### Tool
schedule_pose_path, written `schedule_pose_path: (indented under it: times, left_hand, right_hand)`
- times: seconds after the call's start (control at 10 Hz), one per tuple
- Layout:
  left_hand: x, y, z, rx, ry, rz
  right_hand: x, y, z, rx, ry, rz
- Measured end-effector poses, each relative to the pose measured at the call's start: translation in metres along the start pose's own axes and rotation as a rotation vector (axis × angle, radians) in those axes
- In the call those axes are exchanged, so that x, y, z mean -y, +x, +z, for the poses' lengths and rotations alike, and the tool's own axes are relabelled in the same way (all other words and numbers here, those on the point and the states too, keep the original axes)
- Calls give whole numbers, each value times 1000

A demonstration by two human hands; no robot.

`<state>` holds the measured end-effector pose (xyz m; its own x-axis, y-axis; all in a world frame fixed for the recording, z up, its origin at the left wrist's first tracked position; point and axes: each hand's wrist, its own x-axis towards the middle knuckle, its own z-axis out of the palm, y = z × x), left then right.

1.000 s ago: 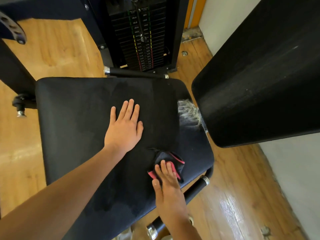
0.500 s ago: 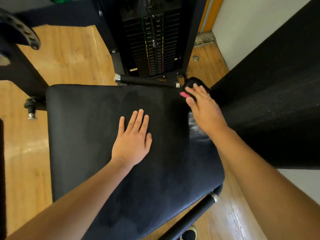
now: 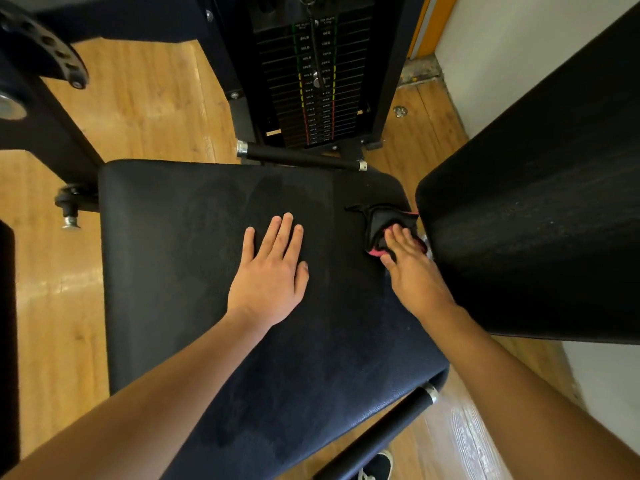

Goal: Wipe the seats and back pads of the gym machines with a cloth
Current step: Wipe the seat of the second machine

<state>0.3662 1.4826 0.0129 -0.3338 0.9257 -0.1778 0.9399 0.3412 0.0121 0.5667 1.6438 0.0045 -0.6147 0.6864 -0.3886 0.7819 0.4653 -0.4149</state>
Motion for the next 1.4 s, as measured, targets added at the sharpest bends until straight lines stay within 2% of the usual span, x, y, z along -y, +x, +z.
schedule_pose_path:
  times: [0.3,0.4,0.5,0.6,0.7,0.8,0.9,1.1,1.2,1.4]
  left_hand:
    - [0,0,0,-2,-4,1]
    - [0,0,1,0,-4,2]
    - [0,0,2,-12,-3,-2]
    - [0,0,3,-17,8,1]
    - [0,0,4,-18,16,4]
    - [0,0,3,-18,15,1]
    - [0,1,3,-13,24,0]
    - [0,1,1,5,24,0]
    - [0,0,0,6,25,-1]
    - [-1,0,-1,12,17,3]
  right_hand:
    - [1,-77,17,42,5,146]
    - [6,-81,9,-10,170,214]
    - [29,-57,-16,-265,426,279]
    - [53,-10,-46,-498,544,292]
    - [58,35,-61,-519,420,146]
    - [38,58,-40,-121,37,-46]
    - [13,47,-13,30,-148,-64]
    - [3,21,2,29,-223,168]
    - [5,13,7,-5,-197,219]
    - [-8,-23,9,-31,-206,182]
